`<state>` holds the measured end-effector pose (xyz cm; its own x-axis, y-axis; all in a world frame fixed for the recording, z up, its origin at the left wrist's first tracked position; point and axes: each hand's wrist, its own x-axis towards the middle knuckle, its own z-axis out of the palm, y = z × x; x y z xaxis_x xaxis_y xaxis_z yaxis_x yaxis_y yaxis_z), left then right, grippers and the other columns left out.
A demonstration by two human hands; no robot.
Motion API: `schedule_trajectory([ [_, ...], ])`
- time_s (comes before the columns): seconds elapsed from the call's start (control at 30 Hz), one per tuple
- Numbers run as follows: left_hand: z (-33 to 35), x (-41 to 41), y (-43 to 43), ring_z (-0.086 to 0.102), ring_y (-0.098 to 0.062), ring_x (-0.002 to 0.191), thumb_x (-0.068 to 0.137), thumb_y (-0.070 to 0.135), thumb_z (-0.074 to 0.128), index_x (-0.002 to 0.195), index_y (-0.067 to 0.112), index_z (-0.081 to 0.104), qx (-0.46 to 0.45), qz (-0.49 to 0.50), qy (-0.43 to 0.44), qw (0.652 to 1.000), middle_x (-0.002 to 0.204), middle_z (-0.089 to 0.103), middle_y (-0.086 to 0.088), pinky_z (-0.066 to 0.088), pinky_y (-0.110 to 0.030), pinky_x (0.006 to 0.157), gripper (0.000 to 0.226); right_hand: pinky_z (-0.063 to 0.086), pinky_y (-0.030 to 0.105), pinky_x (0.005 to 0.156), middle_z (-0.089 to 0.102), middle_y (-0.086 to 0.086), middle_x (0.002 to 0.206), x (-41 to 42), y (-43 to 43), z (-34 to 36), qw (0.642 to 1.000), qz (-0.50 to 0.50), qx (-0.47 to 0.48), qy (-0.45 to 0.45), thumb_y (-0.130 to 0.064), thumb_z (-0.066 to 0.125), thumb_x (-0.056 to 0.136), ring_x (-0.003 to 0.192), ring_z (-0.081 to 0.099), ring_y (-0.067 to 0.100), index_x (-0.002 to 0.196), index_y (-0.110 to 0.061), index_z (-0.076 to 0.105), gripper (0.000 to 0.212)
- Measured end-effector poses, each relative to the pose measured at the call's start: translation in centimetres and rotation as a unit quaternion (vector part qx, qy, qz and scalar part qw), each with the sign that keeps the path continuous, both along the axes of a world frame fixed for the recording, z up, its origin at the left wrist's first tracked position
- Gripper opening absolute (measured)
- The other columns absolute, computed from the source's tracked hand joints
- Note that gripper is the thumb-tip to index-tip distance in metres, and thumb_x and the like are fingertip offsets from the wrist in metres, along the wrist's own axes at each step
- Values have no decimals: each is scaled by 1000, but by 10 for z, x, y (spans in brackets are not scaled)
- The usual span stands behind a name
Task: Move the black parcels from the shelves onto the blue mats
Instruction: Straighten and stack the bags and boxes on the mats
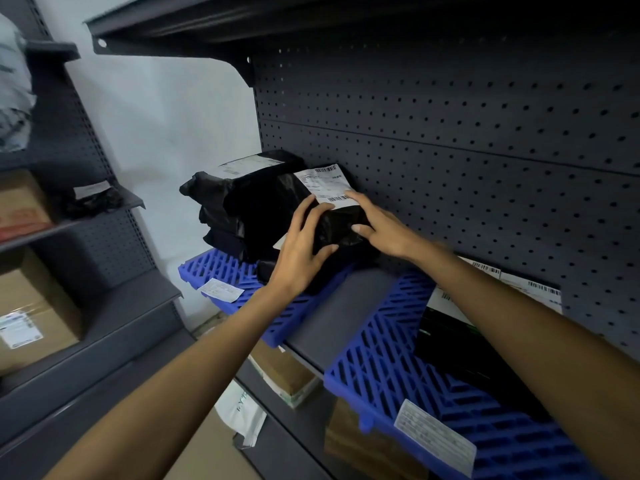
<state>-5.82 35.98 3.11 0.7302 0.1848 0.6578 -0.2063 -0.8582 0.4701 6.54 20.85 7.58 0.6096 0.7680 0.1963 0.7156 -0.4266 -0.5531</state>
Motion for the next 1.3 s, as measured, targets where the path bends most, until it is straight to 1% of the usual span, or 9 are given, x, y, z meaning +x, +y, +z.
schedule_trajectory([
  [0.07,0,-3,3,31,-12,141,84,12,74,141,23,43,-3,-2,-6,1000,157,23,1,20,-2,107,65,33,38,113,32,8,154,-5,1,2,1000,-5,-6,-4,-15,50,101,137,36,25,156,-30,12,68],
  [0.23,3,-11,16,29,-4,140,82,11,76,138,24,45,1,-18,-13,1000,156,27,3,16,5,103,66,32,39,114,32,8,154,-22,4,4,1000,-29,-1,-5,-19,55,99,138,36,24,155,-30,15,70],
  [0.33,6,-17,29,27,2,137,80,8,76,138,20,46,7,-32,-12,999,154,29,1,15,2,107,66,30,41,116,31,8,155,-33,10,5,999,-42,4,-5,-21,59,97,140,34,25,155,-29,15,73],
  [0.53,16,-27,60,29,-11,143,82,8,74,138,19,46,13,-78,0,997,153,32,-2,16,-6,112,63,33,43,114,35,12,153,-57,31,8,996,-83,8,-21,-21,69,90,139,36,28,155,-27,17,84],
  [0.73,26,-36,97,28,-9,142,84,7,72,138,24,44,12,-135,28,990,152,29,3,21,-18,114,64,33,42,114,35,13,153,-81,59,11,990,-141,13,-28,-21,72,88,139,35,29,154,-27,19,86],
  [0.93,26,-41,125,29,-10,141,86,3,68,140,27,41,37,-184,57,981,152,24,4,28,-22,111,66,40,44,109,41,13,147,-107,85,-1,978,-201,35,-42,-20,73,87,133,43,28,154,-27,20,86],
  [1.1,27,-45,136,41,-25,130,85,0,69,146,23,34,141,-169,72,973,153,20,-5,44,-40,102,74,39,44,108,43,13,145,-123,101,-12,963,-254,52,-66,-16,73,86,131,44,28,153,-28,21,86],
  [1.2,28,-42,139,33,-34,137,85,4,69,152,24,24,273,-92,76,955,155,21,-9,52,-44,92,83,39,45,109,42,13,146,-129,111,-14,954,-285,62,-67,-15,74,85,132,43,28,153,-28,22,87],
  [1.3,34,-39,141,29,-38,140,81,18,75,154,22,19,398,-5,62,915,153,31,-10,44,-44,95,91,38,46,109,42,12,146,-131,122,-14,946,-312,59,-67,-14,74,85,133,43,29,153,-29,21,87],
])
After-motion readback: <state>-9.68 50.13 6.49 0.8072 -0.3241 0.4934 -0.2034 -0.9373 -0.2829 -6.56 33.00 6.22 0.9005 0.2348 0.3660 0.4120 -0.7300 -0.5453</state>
